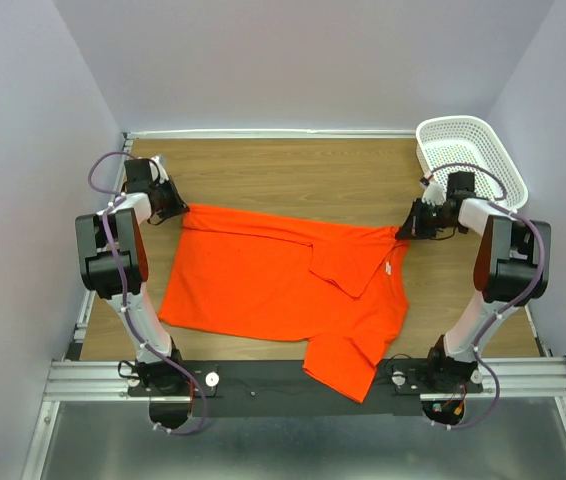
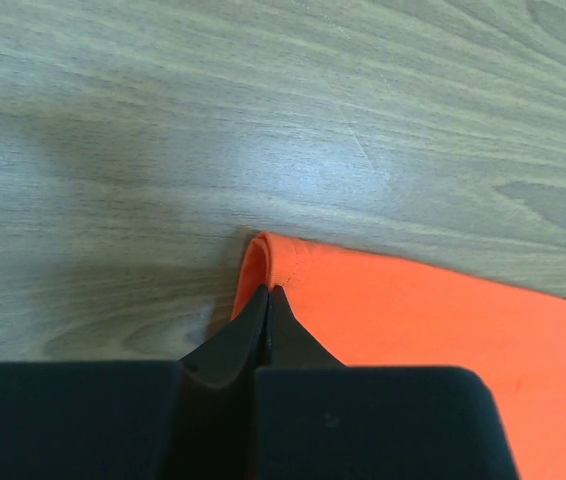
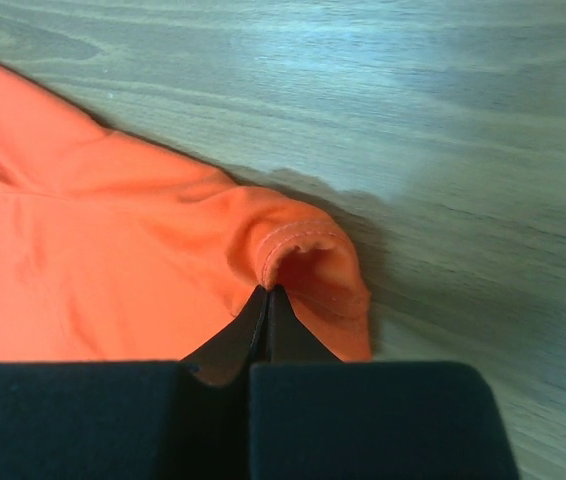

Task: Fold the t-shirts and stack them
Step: Fold the tshirt

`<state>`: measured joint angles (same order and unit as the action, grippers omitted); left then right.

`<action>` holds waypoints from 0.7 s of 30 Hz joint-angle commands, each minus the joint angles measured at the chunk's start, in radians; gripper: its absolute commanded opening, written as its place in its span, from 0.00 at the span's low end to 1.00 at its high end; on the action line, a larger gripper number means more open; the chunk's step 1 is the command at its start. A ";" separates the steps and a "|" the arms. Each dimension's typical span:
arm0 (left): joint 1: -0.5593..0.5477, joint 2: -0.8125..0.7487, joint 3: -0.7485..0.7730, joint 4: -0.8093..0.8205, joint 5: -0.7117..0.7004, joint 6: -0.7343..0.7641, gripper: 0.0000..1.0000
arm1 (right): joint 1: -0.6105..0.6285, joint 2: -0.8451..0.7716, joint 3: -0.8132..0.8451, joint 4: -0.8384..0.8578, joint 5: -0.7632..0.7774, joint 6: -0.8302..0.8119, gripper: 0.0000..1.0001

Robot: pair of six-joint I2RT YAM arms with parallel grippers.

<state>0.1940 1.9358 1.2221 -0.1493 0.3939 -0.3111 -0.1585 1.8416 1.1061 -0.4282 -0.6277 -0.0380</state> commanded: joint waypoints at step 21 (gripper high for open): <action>0.044 -0.040 -0.021 0.045 -0.093 -0.039 0.00 | -0.088 -0.082 -0.063 -0.032 -0.009 -0.046 0.01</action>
<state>0.2043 1.9411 1.2221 -0.1501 0.3660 -0.3294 -0.2142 1.7927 1.0729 -0.4400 -0.6277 -0.0547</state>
